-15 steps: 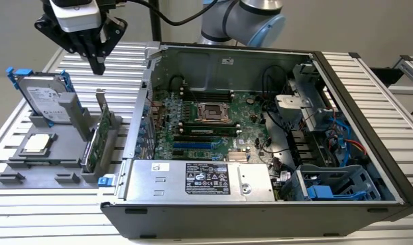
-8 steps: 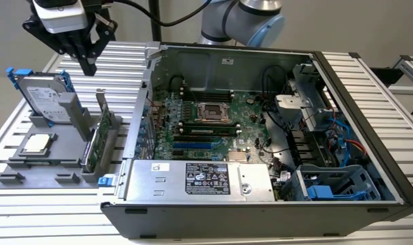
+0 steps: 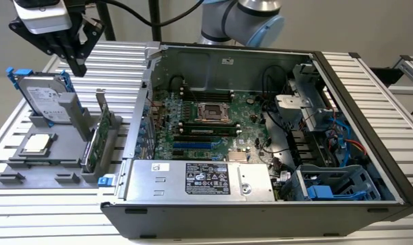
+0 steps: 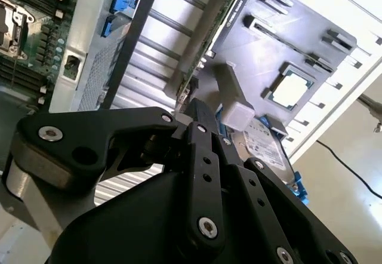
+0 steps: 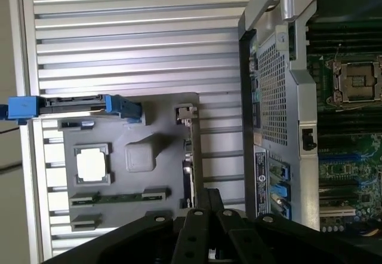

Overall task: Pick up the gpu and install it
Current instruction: 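Reach for the gpu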

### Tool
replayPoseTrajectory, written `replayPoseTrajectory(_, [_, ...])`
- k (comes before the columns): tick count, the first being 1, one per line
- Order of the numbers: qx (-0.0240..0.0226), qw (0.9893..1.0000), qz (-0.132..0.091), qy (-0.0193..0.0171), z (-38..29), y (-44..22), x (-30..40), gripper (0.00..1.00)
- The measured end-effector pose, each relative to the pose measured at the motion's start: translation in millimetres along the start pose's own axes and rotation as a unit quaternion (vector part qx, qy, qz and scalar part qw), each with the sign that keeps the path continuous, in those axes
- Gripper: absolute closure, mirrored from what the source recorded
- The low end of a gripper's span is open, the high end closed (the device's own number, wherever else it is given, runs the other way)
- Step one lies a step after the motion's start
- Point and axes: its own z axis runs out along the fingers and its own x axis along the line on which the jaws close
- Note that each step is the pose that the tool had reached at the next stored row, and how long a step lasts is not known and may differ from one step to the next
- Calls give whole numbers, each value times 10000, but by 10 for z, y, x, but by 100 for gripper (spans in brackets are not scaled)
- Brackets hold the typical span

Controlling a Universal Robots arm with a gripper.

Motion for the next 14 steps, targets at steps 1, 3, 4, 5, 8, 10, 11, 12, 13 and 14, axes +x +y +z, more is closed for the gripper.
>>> replayPoseTrajectory(1, [0,10000,0,0,-1,-4,18,100])
replayPoseTrajectory(3, [0,10000,2,0,-1,-10,52,100])
replayPoseTrajectory(4, [0,10000,2,0,-2,-13,67,100])
replayPoseTrajectory(5, [0,10000,3,0,-2,-15,82,100])
replayPoseTrajectory(8, [0,10000,6,0,-2,-16,101,100])
replayPoseTrajectory(10, [0,10000,6,0,-3,-17,104,100])
replayPoseTrajectory(11, [0,10000,5,0,-2,-17,105,100])
replayPoseTrajectory(12, [0,10000,6,0,-2,-17,107,100])
replayPoseTrajectory(13, [0,10000,6,0,-2,-17,107,100])
replayPoseTrajectory(14, [0,10000,6,0,-3,-17,107,100])
